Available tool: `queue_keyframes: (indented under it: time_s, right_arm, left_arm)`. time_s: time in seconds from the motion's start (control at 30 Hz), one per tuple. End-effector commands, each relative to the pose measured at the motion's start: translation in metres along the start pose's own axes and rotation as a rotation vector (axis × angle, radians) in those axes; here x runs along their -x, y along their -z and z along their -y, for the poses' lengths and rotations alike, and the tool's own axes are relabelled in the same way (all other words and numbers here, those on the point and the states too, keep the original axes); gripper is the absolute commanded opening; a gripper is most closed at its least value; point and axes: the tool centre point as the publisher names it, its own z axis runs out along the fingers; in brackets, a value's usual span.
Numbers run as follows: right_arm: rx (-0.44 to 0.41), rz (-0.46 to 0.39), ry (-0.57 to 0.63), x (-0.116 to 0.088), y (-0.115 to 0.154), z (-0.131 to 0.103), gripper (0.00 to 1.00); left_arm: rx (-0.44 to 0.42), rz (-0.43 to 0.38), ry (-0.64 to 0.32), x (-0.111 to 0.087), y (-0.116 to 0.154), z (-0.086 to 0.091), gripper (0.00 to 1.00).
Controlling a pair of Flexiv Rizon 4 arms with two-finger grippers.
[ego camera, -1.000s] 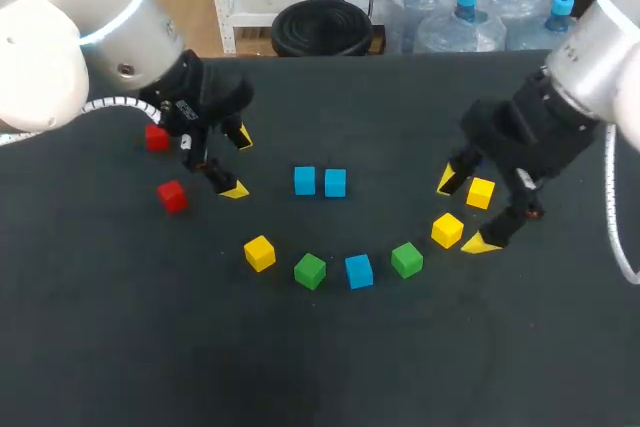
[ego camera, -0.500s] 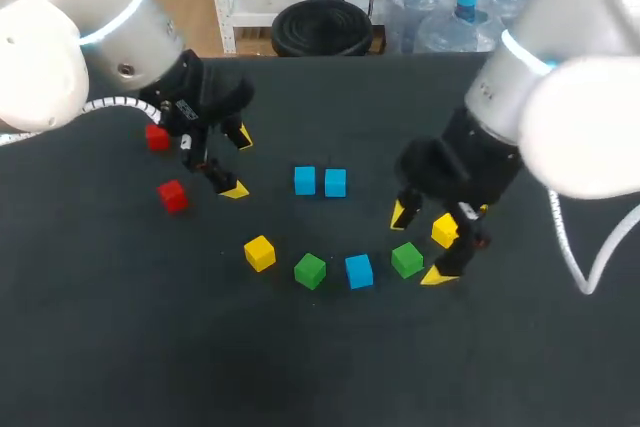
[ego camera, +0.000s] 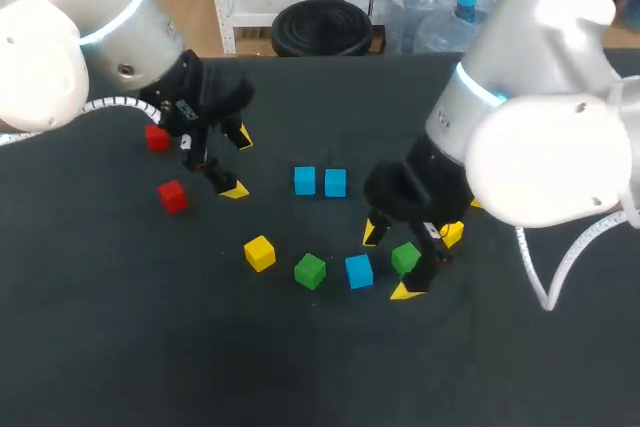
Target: Place the blue cubes, place green cubes on the blue cubes, place the yellow cubes on the green cubes, then place the red cubes on the yellow cubes, and place purple cube on the red cubes.
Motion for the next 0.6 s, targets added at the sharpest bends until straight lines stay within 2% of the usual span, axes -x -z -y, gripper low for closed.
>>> queue_keyframes:
  time_s: [0.03, 0.4, 0.43, 0.47, 0.5, 0.53, 0.57, 0.6]
  right_arm:
    - [0.012, 0.003, 0.007, 0.000, -0.005, 0.010, 1.00]
    - [0.012, -0.012, 0.027, 0.000, -0.013, 0.024, 1.00]
    - [0.012, -0.014, 0.026, 0.000, -0.014, 0.025, 0.96]
    - [0.011, -0.016, 0.025, 0.000, -0.014, 0.025, 0.82]
    - [0.009, -0.019, 0.022, 0.000, -0.015, 0.025, 0.72]
    - [0.009, -0.019, 0.018, 0.000, -0.015, 0.025, 0.67]
    - [0.009, -0.019, 0.017, 0.000, -0.016, 0.026, 0.69]
    - [0.008, -0.019, 0.015, -0.001, -0.017, 0.025, 0.66]
  left_arm:
    - [-0.001, 0.003, -0.002, -0.001, 0.000, 0.000, 1.00]
    - [-0.001, 0.003, -0.002, -0.001, 0.000, 0.000, 1.00]
    - [-0.001, 0.003, -0.002, -0.001, 0.000, 0.000, 1.00]
    - [-0.001, 0.003, -0.002, -0.001, 0.000, 0.000, 1.00]
    - [-0.001, 0.003, -0.002, -0.001, 0.000, 0.000, 1.00]
    - [-0.001, 0.003, -0.002, -0.001, 0.000, 0.000, 1.00]
    - [-0.001, 0.003, -0.002, -0.001, 0.000, 0.000, 1.00]
    - [-0.001, 0.003, -0.002, -0.001, 0.000, 0.000, 1.00]
